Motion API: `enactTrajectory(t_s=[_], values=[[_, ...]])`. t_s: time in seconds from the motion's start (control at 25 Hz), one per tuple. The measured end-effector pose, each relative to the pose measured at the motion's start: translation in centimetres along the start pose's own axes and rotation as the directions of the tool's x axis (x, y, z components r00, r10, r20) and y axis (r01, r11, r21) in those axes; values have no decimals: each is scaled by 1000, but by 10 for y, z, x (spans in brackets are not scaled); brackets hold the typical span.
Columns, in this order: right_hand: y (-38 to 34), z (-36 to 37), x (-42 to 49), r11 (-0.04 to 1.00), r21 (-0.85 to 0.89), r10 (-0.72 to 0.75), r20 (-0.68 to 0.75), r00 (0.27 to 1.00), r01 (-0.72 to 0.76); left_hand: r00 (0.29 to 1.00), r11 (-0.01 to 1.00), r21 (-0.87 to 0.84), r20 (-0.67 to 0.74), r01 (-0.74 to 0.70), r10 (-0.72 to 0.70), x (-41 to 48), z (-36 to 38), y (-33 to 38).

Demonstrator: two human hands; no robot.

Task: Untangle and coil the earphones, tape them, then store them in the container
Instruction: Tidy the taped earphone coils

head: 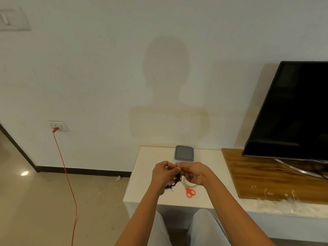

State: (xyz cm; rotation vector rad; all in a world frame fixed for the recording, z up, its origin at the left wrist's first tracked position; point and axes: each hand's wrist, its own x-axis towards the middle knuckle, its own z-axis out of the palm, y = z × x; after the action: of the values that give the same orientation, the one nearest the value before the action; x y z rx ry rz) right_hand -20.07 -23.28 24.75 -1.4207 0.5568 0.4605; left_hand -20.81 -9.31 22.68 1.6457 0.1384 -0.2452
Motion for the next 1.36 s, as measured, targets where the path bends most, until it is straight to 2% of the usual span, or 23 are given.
enactTrajectory(t_s=[0.2, 0.28, 0.44, 0.56, 0.64, 0.8, 0.92, 1.0, 1.08, 1.24, 1.36], values=[[4, 9, 0, 991, 59, -119, -75, 990, 124, 991, 996, 13, -101, -86, 87, -1, 2, -5], [4, 7, -2, 982, 22, -185, -29, 982, 186, 983, 991, 39, -127, -131, 135, -2, 1, -7], [-1, 0, -7, 934, -176, -289, 136, 948, 310, 978, 976, 136, -103, -169, 184, 1, -5, -4], [-3, -3, -6, 858, -285, -384, 195, 902, 427, 978, 963, 206, -75, -175, 194, 4, -7, -2], [-1, -4, -2, 794, -338, -463, 204, 863, 506, 980, 966, 194, -64, -171, 186, 5, -7, -2], [3, -5, 6, 652, -461, -620, 131, 773, 602, 996, 997, 15, -24, -82, 82, 5, -8, 1], [0, -8, 4, 528, -556, -678, 179, 713, 642, 999, 998, -68, 49, -19, 22, 4, -11, 4], [0, -10, 3, 527, -505, -689, 217, 692, 683, 997, 996, -89, 70, 16, -10, 5, -12, 6], [2, -10, 2, 579, -406, -691, 216, 690, 707, 997, 993, -115, 67, 38, -30, 5, -11, 10], [10, -6, 7, 592, -330, -747, 118, 654, 735, 997, 988, -157, 79, 7, 6, 0, -9, 13], [13, -5, 8, 589, -284, -761, 118, 637, 756, 1000, 991, -130, -6, -18, 18, -1, -5, 12]])
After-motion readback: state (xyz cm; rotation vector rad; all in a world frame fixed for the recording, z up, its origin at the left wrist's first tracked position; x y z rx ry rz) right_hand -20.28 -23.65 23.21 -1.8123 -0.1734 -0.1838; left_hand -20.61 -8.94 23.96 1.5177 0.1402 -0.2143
